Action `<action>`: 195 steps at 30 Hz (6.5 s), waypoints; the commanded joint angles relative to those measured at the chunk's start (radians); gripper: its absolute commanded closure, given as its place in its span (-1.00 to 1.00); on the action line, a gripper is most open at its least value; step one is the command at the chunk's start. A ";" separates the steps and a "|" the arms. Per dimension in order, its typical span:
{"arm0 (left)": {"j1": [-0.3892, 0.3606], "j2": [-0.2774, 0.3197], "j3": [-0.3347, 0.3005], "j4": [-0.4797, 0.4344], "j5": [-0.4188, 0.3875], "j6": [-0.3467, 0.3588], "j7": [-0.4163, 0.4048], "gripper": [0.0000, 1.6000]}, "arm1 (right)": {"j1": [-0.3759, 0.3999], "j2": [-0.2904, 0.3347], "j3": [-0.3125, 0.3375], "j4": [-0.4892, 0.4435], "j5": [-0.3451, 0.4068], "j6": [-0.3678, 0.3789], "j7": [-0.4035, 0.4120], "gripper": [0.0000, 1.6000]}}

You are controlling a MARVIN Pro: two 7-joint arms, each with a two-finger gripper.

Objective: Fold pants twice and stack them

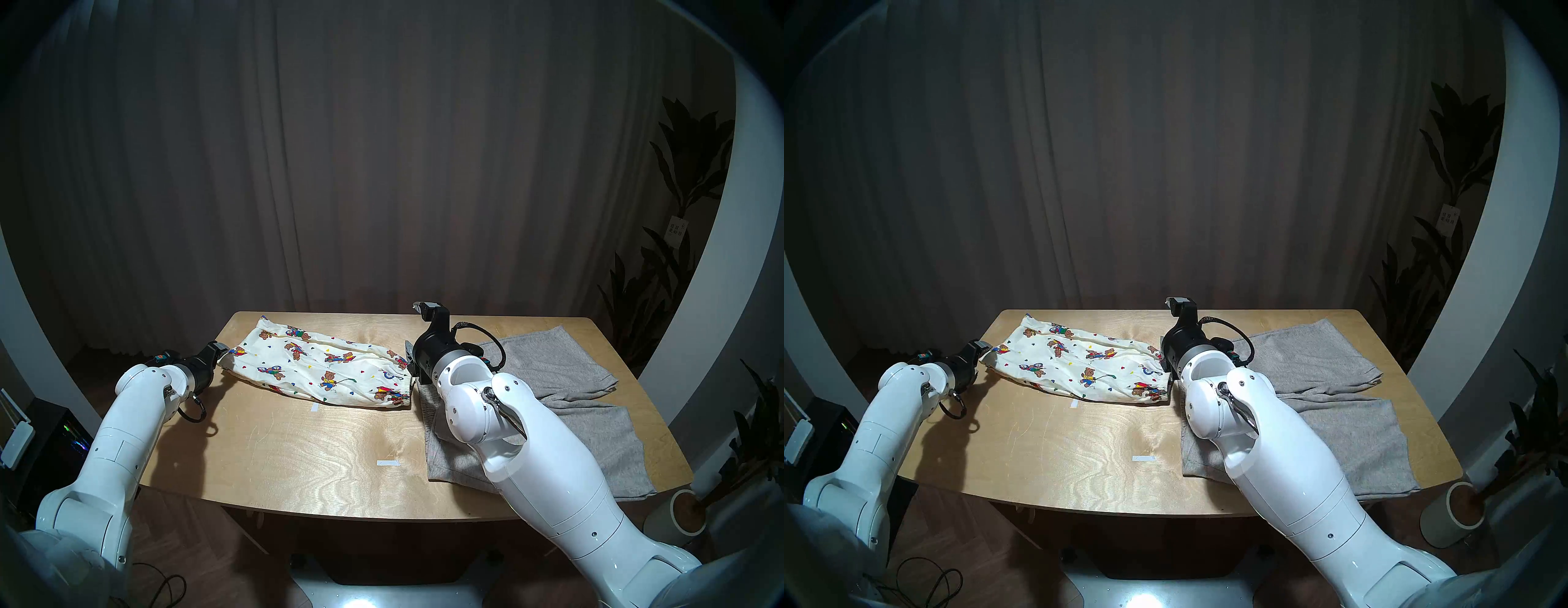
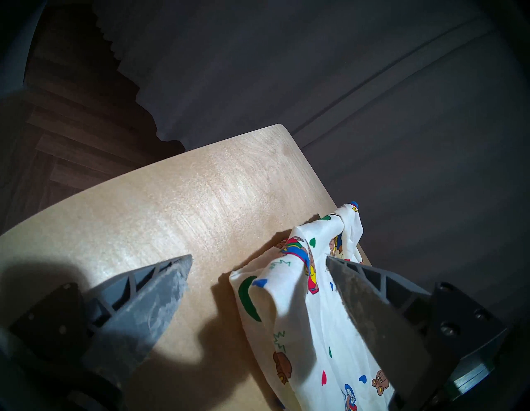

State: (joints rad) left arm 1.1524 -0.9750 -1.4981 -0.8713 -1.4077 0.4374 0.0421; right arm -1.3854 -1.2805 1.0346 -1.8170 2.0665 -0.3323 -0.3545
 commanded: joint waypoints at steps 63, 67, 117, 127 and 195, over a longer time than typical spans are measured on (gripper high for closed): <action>-0.120 -0.087 0.109 0.097 0.066 0.016 -0.121 0.04 | 0.017 -0.013 0.022 -0.015 0.023 -0.002 0.013 -1.00; -0.102 -0.079 0.097 0.052 0.059 0.010 -0.097 0.32 | 0.018 -0.014 0.024 -0.014 0.027 0.004 0.014 -1.00; -0.064 -0.078 0.162 -0.331 0.104 -0.017 0.118 1.00 | -0.053 0.023 0.067 -0.079 0.052 0.023 0.029 -1.00; -0.148 -0.107 0.212 -0.282 0.119 0.035 0.076 1.00 | -0.053 0.022 0.080 -0.074 0.056 0.019 0.032 -1.00; -0.037 -0.145 0.445 -0.522 0.186 0.171 -0.078 0.65 | -0.054 0.031 0.122 -0.050 0.084 0.051 0.052 -1.00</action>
State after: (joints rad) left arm 1.1330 -1.0971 -1.0464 -1.3772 -1.2163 0.6258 -0.0272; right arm -1.4487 -1.2497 1.1495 -1.8519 2.1506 -0.2865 -0.3133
